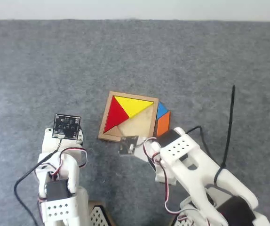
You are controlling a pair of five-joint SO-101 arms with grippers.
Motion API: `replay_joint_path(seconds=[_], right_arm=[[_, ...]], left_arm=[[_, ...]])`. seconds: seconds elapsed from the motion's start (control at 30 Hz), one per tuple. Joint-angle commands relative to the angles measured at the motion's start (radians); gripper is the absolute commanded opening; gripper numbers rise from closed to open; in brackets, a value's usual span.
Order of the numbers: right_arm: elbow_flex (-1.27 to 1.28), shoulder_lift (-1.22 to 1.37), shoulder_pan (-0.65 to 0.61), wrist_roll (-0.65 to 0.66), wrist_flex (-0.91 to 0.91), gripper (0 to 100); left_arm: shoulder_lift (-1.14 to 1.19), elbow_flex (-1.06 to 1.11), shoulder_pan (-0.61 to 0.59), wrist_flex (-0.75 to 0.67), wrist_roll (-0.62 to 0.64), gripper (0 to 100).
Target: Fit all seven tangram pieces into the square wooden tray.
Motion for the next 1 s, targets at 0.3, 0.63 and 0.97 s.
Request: replay_joint_path(seconds=[0.3,0.63,0.97], right_arm=[[0.058,-0.041,0.002,-0.123,-0.125,32.1],[0.106,-0.041,0.002,-0.15,-0.154,27.3],[0.118,-0.05,0.004,-0.157,-0.17,14.7]], left_arm=[[-0.014,-0.035,-0.002,0.003,-0.008,5],[-0.014,-0.035,-0.002,0.003,-0.008,5],[-0.014,-0.035,-0.002,0.003,-0.008,5]])
